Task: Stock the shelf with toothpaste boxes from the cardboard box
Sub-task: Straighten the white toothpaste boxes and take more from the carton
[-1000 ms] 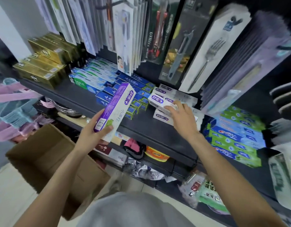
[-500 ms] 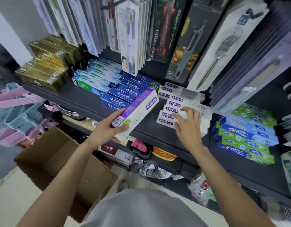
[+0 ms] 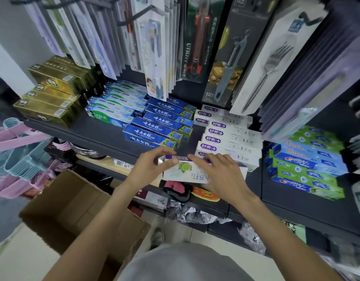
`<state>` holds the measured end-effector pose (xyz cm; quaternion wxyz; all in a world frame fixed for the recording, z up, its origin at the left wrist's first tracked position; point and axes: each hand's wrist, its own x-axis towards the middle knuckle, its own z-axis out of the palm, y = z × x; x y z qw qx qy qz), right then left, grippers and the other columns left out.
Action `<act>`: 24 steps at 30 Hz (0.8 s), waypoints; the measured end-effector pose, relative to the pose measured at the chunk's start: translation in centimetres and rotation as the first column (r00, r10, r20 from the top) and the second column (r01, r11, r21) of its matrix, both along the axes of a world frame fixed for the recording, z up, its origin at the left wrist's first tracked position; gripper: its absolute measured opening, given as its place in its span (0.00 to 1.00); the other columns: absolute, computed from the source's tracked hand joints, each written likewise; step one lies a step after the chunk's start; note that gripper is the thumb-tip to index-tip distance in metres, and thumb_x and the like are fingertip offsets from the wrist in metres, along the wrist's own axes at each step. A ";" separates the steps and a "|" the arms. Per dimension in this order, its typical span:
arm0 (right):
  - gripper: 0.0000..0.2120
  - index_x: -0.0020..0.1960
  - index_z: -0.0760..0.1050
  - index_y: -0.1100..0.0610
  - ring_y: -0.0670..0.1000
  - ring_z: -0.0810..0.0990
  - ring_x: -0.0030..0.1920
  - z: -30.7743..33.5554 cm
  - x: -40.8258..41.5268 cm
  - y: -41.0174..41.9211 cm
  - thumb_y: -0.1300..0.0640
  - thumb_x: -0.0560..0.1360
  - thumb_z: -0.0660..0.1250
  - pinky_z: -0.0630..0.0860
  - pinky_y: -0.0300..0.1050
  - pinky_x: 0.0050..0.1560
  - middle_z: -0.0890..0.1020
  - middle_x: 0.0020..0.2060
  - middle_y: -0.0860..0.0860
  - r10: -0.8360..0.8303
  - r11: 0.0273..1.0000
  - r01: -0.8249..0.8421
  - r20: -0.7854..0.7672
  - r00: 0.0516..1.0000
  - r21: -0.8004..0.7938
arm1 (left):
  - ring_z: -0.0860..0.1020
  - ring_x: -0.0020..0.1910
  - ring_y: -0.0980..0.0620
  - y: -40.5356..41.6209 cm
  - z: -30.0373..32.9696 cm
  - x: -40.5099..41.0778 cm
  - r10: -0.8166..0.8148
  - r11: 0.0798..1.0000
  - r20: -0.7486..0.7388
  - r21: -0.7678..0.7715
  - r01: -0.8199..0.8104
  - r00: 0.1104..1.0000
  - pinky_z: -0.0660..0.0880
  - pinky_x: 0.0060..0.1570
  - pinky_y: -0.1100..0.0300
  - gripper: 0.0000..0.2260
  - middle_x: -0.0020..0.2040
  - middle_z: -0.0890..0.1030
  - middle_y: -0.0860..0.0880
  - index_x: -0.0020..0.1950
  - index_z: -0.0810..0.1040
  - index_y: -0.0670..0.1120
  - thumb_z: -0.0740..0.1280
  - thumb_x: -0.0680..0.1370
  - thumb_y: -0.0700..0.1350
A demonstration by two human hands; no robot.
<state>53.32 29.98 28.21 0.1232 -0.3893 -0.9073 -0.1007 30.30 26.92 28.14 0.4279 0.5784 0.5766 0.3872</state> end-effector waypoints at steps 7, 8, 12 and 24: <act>0.39 0.67 0.65 0.45 0.53 0.79 0.38 -2.4 3.7 -3.2 0.44 0.60 0.75 0.75 0.46 0.42 0.79 0.39 0.50 -0.235 0.965 0.238 0.037 0.971 -0.113 | 0.80 0.40 0.48 0.8 -4.3 3.7 -0.121 0.993 -0.044 0.010 0.122 0.992 0.73 0.35 0.54 0.12 0.43 0.84 0.53 0.48 0.78 0.67 0.58 0.73 0.67; 0.40 0.67 0.65 0.45 0.53 0.79 0.38 -2.5 4.1 -3.5 0.45 0.58 0.77 0.74 0.46 0.41 0.79 0.38 0.50 -0.278 0.954 0.280 0.038 0.960 -0.104 | 0.79 0.38 0.48 1.0 -4.5 4.5 -0.144 0.988 -0.072 0.042 0.148 0.987 0.71 0.33 0.54 0.14 0.41 0.84 0.51 0.49 0.78 0.66 0.55 0.74 0.67; 0.47 0.66 0.66 0.46 0.55 0.77 0.35 -2.3 4.1 -4.9 0.48 0.50 0.81 0.73 0.46 0.39 0.78 0.36 0.52 -0.398 0.916 0.399 0.036 0.916 -0.025 | 0.79 0.43 0.55 1.9 -4.6 8.0 -0.162 0.985 -0.034 0.048 0.163 0.986 0.73 0.43 0.57 0.21 0.45 0.82 0.54 0.49 0.78 0.56 0.48 0.77 0.62; 0.22 0.60 0.72 0.54 0.55 0.69 0.61 -1.0 3.2 -5.5 0.54 0.68 0.73 0.67 0.53 0.60 0.74 0.59 0.55 -0.557 0.773 0.631 -0.543 0.628 -0.065 | 0.80 0.36 0.53 2.5 -6.3 11.2 0.524 0.784 0.589 -0.616 -0.078 0.615 0.73 0.37 0.61 0.11 0.42 0.84 0.50 0.51 0.78 0.49 0.60 0.79 0.54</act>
